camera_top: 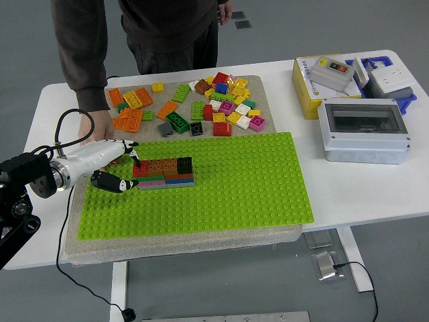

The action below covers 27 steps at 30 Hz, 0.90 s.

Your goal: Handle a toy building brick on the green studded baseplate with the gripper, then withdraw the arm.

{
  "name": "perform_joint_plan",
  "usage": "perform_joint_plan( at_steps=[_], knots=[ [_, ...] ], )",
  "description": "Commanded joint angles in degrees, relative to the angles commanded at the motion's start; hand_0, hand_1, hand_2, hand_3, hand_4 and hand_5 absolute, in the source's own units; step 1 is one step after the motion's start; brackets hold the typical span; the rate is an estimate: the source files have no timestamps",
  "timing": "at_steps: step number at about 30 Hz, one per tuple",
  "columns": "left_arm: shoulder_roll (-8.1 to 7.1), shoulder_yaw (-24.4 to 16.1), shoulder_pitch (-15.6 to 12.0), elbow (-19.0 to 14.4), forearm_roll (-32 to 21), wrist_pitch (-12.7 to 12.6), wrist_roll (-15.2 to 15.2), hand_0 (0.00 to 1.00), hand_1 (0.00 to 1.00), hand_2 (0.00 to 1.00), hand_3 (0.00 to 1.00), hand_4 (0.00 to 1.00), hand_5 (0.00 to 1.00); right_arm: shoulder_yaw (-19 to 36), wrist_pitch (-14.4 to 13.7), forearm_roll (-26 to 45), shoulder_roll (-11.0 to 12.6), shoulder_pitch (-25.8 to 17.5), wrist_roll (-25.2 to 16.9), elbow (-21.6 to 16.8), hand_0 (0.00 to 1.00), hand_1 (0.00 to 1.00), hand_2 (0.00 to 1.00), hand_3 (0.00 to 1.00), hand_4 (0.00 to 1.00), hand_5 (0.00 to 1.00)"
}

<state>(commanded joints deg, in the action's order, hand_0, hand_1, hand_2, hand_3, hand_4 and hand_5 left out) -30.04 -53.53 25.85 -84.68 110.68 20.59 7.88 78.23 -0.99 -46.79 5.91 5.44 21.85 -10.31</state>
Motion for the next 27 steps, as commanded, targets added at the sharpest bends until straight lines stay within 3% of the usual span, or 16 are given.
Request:
perform_joint_plan(
  at_steps=[12,27],
  knots=[
    [0.30,-0.51,-0.32,0.44,0.28,-0.31,-0.30,0.987,0.983,0.975,0.658,0.704,0.334,-0.52,0.14,0.25,0.07,-0.10,-0.06,0.00,0.637,0.568,0.532,0.795,0.671,0.998],
    [-2.26,-1.91,0.87,-1.70,-0.29,-0.41,-0.65,0.984,0.979,0.970,0.656,0.702,0.335,-0.24,0.07,0.22,0.17,-0.30,0.03,0.00,0.637,0.566,0.528,0.793,0.673,0.998]
  ],
)
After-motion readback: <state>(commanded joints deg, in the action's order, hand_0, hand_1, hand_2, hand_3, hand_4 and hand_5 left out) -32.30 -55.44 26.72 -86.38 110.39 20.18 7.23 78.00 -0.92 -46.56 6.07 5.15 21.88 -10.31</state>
